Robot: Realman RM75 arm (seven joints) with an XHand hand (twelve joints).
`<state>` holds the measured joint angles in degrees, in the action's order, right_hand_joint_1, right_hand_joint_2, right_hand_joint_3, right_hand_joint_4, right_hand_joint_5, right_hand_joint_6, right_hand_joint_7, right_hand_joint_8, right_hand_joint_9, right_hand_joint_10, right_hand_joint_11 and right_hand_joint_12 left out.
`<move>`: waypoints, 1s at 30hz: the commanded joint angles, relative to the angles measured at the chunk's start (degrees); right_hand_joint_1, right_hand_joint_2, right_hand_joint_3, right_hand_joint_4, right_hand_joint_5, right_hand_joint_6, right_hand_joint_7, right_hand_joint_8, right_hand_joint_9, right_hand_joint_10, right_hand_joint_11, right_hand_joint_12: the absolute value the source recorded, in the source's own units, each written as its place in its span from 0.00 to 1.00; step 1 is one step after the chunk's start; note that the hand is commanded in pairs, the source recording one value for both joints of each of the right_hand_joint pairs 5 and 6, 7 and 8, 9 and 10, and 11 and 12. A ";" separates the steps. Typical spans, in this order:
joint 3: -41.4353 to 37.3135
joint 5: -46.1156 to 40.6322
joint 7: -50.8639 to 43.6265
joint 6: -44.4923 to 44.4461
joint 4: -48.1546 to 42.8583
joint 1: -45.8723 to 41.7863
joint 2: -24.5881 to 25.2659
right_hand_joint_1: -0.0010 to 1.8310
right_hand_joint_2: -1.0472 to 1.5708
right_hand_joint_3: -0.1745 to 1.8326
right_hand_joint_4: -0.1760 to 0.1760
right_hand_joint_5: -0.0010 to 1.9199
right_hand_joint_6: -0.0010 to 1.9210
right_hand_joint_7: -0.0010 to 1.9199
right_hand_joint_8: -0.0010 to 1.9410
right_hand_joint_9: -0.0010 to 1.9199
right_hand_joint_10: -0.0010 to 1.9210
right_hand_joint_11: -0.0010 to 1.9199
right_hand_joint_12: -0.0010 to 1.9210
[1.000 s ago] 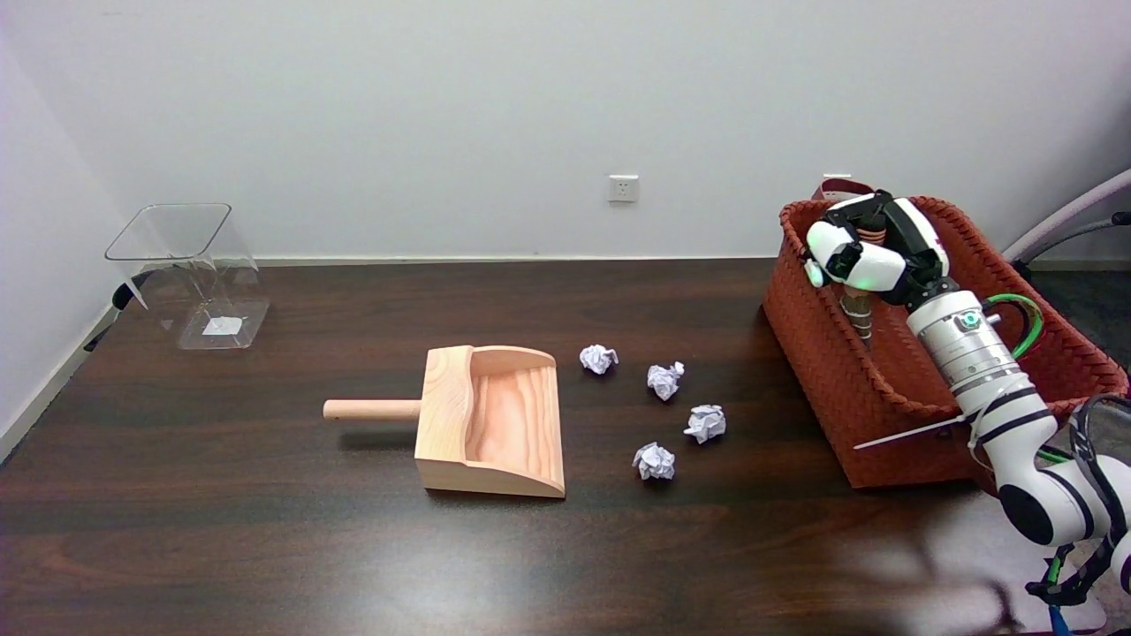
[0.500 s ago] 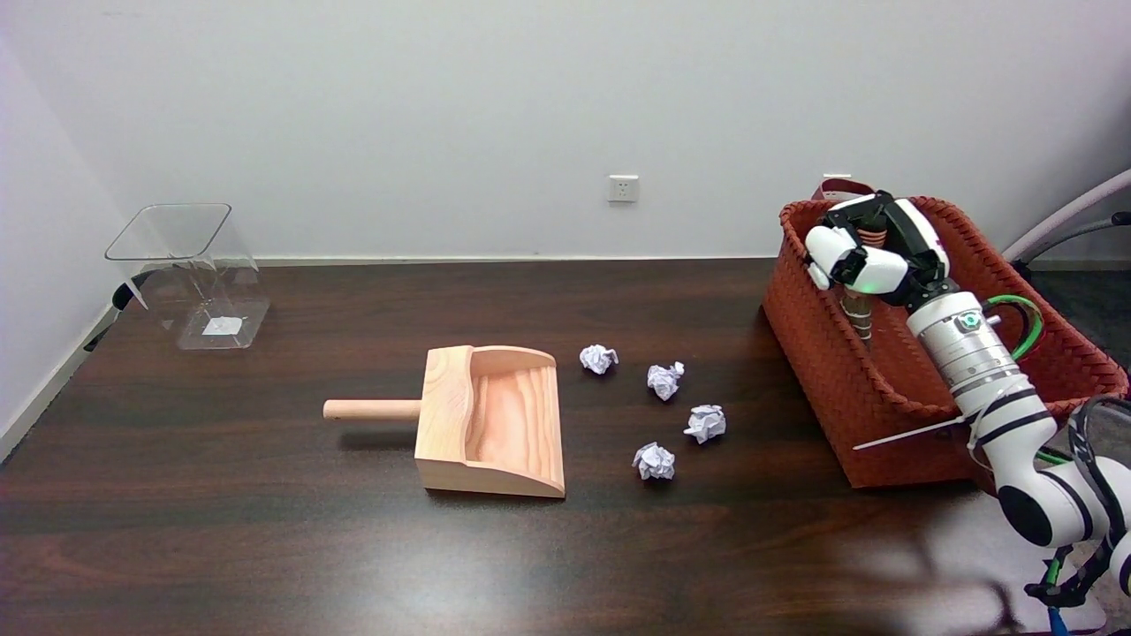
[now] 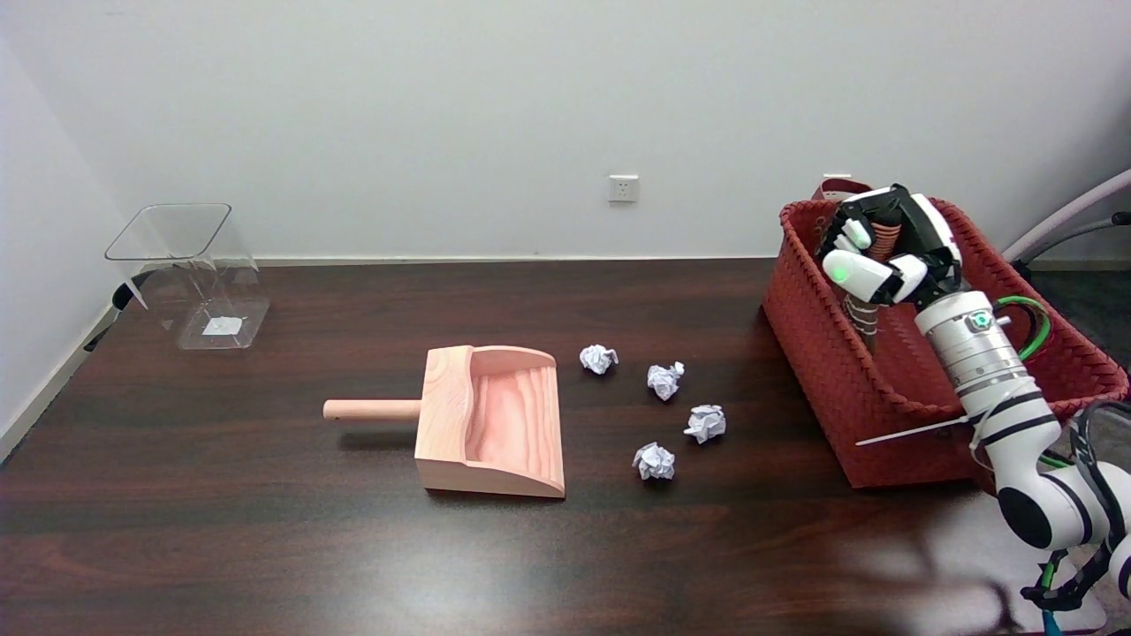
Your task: Pick up the broom in the basket.
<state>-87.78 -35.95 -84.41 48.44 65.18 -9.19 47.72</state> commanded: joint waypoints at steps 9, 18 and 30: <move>-0.59 -3.47 -0.35 4.39 -0.08 -0.20 0.73 0.69 0.42 0.61 0.50 1.00 1.00 1.00 0.99 1.00 1.00 0.94 0.93; -4.99 1.17 -0.35 1.76 3.18 -0.28 0.81 0.83 0.72 0.57 0.50 1.00 1.00 1.00 0.99 1.00 1.00 0.93 0.92; -8.09 0.53 -0.35 0.80 6.47 -0.20 0.89 0.79 0.92 0.37 0.50 1.00 1.00 1.00 0.99 1.00 1.00 0.94 0.94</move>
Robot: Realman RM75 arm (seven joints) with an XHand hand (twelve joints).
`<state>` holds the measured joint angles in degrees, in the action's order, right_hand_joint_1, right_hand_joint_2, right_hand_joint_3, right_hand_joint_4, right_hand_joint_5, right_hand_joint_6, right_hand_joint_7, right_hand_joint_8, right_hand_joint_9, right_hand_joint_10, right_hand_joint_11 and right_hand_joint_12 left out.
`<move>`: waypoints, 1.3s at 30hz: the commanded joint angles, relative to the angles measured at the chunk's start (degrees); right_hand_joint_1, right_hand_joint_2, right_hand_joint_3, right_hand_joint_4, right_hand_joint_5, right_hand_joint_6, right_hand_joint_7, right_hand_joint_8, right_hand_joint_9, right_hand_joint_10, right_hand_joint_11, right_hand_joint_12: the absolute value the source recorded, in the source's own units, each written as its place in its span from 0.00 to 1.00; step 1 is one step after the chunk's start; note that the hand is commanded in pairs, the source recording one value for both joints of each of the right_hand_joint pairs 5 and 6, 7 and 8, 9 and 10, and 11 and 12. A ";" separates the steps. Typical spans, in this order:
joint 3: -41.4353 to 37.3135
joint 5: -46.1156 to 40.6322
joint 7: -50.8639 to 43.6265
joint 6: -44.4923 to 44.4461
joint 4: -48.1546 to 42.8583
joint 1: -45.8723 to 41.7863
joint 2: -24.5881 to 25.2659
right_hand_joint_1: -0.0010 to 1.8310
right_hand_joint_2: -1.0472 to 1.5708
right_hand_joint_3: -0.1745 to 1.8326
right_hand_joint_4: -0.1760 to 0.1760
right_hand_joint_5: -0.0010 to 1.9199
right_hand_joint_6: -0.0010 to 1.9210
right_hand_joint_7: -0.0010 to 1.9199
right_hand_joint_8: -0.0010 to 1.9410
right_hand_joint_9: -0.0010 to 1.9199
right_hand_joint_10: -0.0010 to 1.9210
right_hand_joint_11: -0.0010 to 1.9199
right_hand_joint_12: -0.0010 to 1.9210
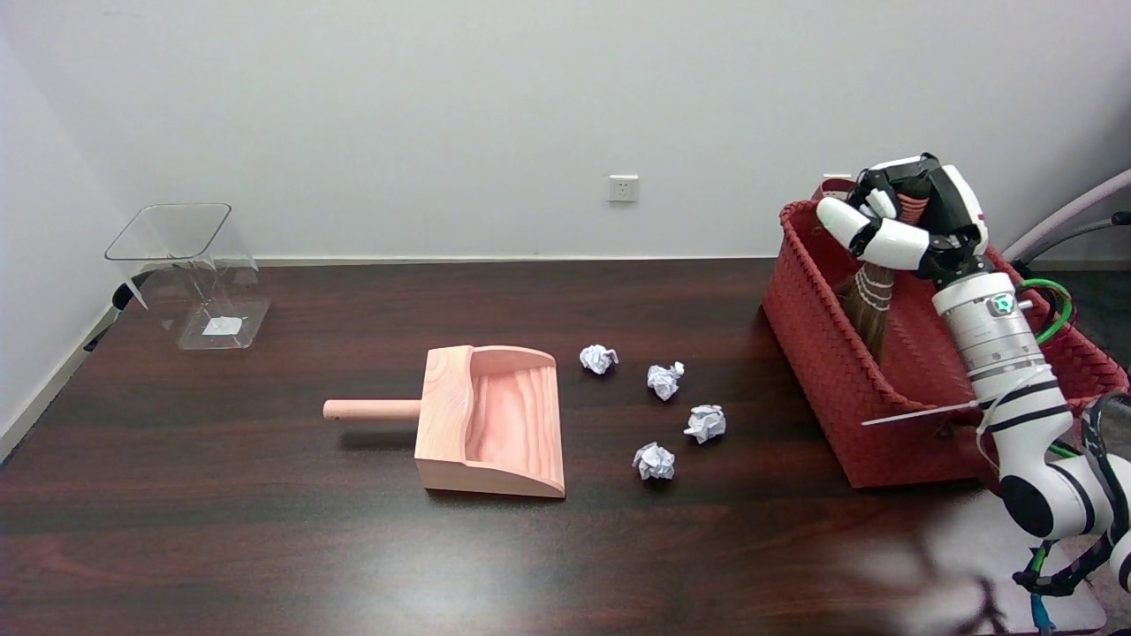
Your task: Pick up the broom in the basket.
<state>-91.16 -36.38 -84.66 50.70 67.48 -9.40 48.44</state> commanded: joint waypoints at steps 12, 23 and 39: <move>-14.86 2.16 -0.18 -8.09 13.99 -0.08 0.17 0.78 0.94 0.35 0.50 1.00 1.00 1.00 0.99 1.00 1.00 0.94 0.94; -19.49 2.08 -0.18 -20.38 27.17 0.40 -1.11 0.78 0.95 0.34 0.50 1.00 1.00 1.00 0.99 1.00 1.00 0.94 0.94; -28.60 1.05 0.22 -32.06 39.24 -0.56 -1.19 0.76 0.95 0.32 0.50 1.00 1.00 1.00 0.99 1.00 1.00 0.94 0.94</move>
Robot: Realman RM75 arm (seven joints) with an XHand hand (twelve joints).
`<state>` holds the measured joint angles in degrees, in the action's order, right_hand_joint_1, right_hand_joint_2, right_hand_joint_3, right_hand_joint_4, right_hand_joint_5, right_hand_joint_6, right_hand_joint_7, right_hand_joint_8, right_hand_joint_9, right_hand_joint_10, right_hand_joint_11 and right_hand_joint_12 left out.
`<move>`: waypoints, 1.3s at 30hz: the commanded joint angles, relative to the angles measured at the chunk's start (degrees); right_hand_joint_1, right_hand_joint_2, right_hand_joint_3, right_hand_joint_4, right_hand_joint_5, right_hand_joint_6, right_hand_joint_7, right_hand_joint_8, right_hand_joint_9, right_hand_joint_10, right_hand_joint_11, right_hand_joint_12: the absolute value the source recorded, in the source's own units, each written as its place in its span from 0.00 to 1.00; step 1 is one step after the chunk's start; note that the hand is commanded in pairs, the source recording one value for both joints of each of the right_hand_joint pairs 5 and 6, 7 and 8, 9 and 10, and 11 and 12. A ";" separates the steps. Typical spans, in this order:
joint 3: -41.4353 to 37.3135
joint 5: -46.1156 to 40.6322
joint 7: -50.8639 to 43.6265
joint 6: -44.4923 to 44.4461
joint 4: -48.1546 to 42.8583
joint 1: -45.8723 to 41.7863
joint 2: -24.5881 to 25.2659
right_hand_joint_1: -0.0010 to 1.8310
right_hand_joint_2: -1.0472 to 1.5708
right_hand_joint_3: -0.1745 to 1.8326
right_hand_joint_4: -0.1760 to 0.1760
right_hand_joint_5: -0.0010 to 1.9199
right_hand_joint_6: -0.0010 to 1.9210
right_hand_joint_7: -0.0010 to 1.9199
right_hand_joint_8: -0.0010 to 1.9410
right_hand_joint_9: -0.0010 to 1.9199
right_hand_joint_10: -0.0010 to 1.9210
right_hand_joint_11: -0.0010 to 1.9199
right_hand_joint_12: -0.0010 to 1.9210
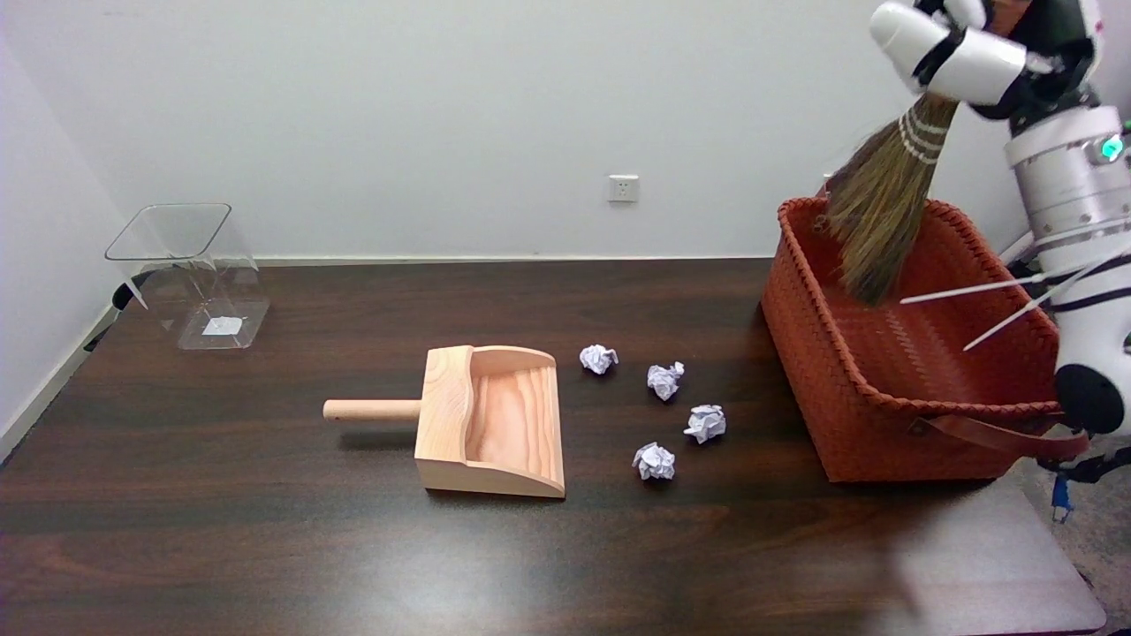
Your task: Pick up the broom in the basket.
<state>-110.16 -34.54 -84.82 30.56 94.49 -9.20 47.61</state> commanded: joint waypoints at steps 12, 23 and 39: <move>-7.45 -10.47 0.54 -4.42 13.16 -0.51 -0.44 0.75 0.97 0.33 0.50 1.00 1.00 1.00 0.99 1.00 1.00 0.94 0.94; -6.97 -9.67 0.54 5.83 13.59 -2.83 0.28 0.73 0.99 0.33 0.50 1.00 1.00 1.00 0.99 1.00 1.00 0.93 0.93; -4.33 -11.91 1.41 17.48 13.59 -9.96 3.16 0.73 1.00 0.31 0.50 1.00 1.00 1.00 0.99 1.00 1.00 0.94 0.93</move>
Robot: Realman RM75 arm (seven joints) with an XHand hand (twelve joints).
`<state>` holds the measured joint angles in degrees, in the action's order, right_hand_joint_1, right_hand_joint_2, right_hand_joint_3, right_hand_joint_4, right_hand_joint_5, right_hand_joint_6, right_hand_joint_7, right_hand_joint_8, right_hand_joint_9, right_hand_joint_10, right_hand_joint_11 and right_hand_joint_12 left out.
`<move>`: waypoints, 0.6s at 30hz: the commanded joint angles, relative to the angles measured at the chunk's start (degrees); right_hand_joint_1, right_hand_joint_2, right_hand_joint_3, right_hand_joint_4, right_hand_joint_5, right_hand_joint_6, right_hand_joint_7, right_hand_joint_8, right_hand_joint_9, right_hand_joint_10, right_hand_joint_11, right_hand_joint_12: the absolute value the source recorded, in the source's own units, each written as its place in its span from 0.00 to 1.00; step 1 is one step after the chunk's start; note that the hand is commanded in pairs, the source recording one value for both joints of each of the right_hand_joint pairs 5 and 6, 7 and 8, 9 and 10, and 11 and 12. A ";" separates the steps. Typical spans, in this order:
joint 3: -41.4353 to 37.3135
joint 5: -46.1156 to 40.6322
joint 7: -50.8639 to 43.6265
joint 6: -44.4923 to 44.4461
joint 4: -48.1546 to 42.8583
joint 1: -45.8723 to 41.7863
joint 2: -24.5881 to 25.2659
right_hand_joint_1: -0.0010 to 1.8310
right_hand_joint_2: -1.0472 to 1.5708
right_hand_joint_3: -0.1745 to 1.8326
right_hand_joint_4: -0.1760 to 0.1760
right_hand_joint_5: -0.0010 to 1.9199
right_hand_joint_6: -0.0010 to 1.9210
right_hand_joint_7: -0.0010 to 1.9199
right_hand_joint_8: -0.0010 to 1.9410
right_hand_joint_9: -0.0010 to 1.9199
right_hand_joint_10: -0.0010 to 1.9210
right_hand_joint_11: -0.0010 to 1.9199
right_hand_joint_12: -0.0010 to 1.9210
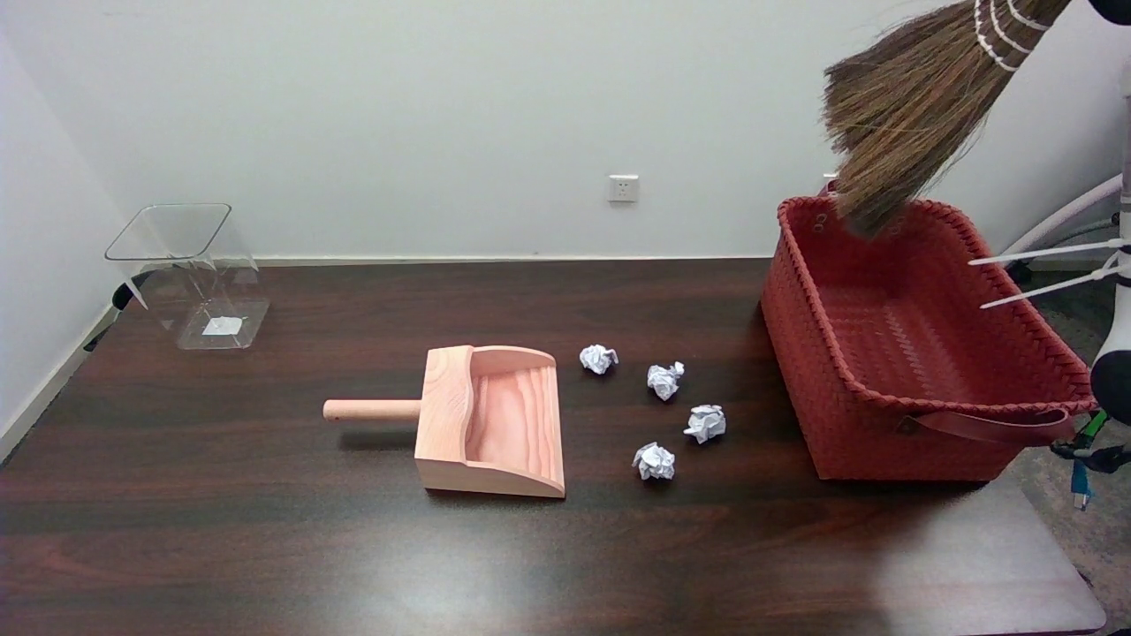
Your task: Pick up the broom in the basket.
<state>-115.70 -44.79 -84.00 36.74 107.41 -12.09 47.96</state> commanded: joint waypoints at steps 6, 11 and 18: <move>4.04 -1.65 -0.20 15.34 0.67 -10.46 4.75 0.73 1.00 0.32 0.50 1.00 1.00 1.00 0.99 1.00 1.00 0.94 0.94; 5.44 -1.65 -1.18 18.17 0.57 -14.27 6.82 0.73 1.00 0.32 0.50 1.00 1.00 1.00 0.99 1.00 1.00 0.94 0.94; 10.04 -1.50 -3.89 21.62 0.35 -17.61 8.80 0.73 1.00 0.31 0.50 1.00 1.00 1.00 0.99 1.00 1.00 0.94 0.94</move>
<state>-112.45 -46.12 -84.57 49.22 107.88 -21.28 52.11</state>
